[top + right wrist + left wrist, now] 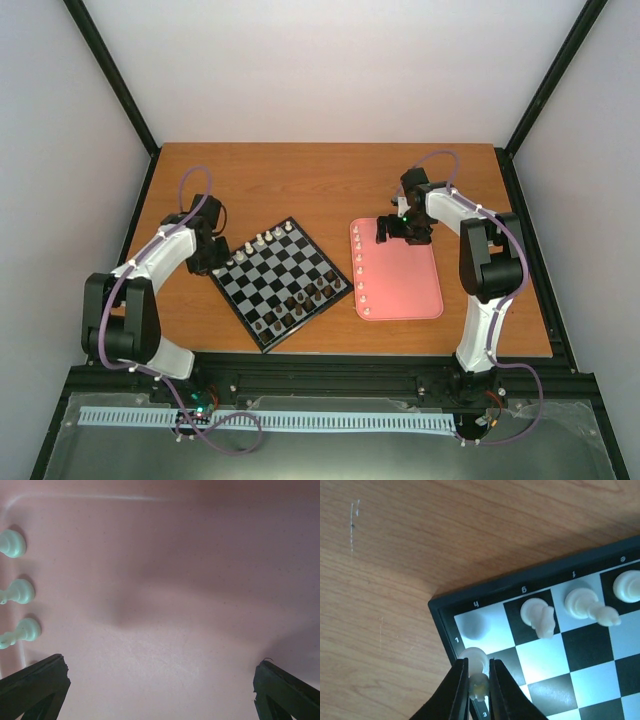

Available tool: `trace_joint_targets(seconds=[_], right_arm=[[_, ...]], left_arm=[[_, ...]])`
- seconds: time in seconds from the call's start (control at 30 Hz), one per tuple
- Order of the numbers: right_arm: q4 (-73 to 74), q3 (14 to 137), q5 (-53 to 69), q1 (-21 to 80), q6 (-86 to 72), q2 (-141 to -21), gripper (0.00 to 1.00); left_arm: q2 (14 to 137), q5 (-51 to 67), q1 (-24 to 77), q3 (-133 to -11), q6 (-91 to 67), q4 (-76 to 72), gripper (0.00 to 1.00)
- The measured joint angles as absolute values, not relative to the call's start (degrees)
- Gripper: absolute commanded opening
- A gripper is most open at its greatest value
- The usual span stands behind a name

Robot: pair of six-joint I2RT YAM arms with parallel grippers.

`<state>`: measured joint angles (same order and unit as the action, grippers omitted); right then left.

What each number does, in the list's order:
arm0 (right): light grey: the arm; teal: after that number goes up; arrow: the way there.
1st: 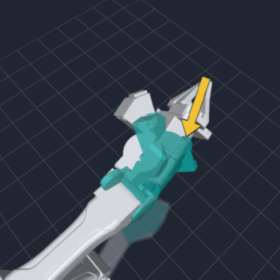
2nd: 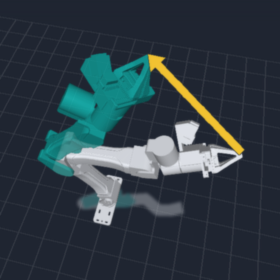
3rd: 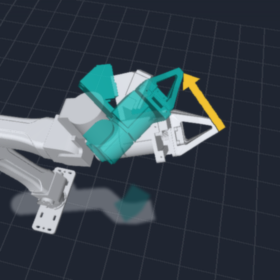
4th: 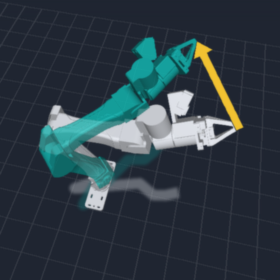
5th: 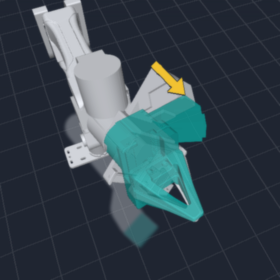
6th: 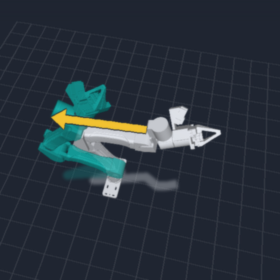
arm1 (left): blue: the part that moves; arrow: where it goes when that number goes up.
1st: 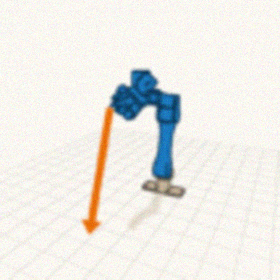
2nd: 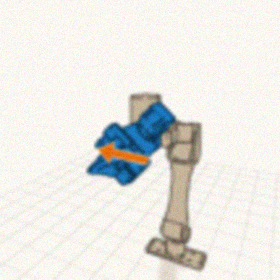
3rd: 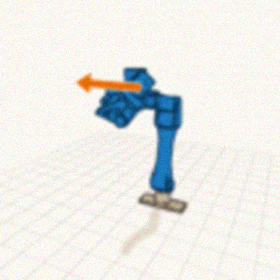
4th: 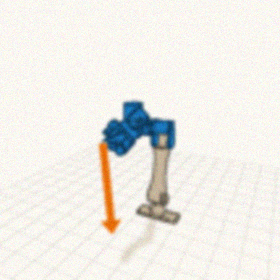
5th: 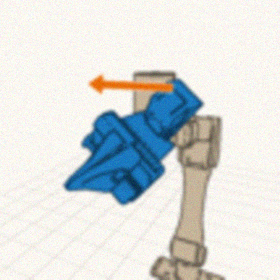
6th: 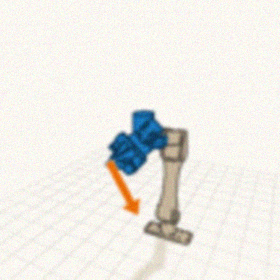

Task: Set up the chess pieces on the board
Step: Place the chess piece on the chessboard.

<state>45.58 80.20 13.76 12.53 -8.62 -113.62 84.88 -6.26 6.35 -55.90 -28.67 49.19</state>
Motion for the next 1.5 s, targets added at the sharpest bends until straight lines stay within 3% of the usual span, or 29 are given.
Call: trace_joint_targets(seconds=[0.8,0.93,1.5], right_arm=[[45.6,80.2,13.78,12.67,-8.6,-113.62,1.0],[45.6,80.2,13.78,12.8,-8.58,-113.62,1.0],[45.63,80.2,13.78,12.91,-8.58,-113.65,1.0]], left_arm=[[88.86,-5.96,6.37,-55.0,-28.91,42.81,0.06],[89.01,-5.96,6.37,-55.0,-28.91,41.85,0.13],[89.45,-6.0,6.37,-53.78,-28.64,42.41,0.25]])
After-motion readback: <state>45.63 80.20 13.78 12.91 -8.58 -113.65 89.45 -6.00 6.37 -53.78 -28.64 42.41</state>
